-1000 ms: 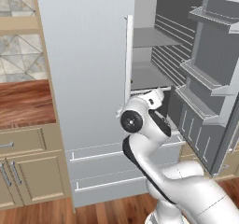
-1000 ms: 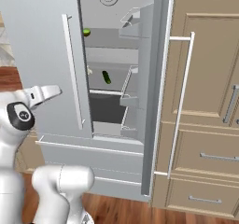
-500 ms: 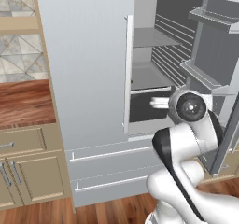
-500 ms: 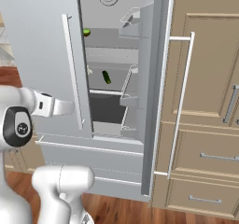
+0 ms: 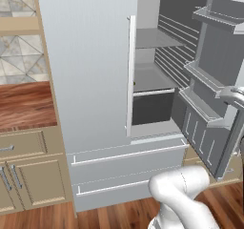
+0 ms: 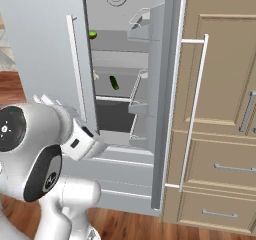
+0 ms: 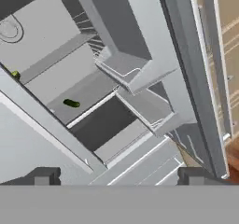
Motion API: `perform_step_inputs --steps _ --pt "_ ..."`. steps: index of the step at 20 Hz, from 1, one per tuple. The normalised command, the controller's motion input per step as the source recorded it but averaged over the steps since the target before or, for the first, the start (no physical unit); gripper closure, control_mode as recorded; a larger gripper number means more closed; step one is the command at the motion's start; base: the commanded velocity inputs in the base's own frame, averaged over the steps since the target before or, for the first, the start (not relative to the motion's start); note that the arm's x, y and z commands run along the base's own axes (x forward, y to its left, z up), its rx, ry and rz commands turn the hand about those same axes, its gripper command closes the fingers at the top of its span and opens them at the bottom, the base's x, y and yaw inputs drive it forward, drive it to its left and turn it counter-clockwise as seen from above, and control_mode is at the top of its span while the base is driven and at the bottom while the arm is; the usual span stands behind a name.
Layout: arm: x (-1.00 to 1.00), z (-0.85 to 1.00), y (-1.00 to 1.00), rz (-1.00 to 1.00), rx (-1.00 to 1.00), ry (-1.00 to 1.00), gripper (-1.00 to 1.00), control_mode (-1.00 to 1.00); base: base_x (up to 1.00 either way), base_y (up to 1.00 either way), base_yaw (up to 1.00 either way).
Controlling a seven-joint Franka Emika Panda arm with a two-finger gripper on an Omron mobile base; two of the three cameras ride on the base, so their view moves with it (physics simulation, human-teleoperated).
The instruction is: Place the cucumber in the correct fridge rack based on whether it is a fruit or vegetable. Finally, close the fridge door.
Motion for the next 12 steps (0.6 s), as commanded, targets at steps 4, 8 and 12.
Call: perform_step_inputs --steps 4,8,12 --pt "-0.67 -0.24 -1.00 0.00 0.51 -0.41 -1.00 -1.00 0.00 0.00 0.00" --pt "-0.13 -0.24 -1.00 0.01 0.39 -0.38 -1.00 -1.00 0.00 0.00 0.00" --pt "0.63 -0.47 -0.99 0.07 0.33 -0.11 -1.00 -1.00 0.00 0.00 0.00"
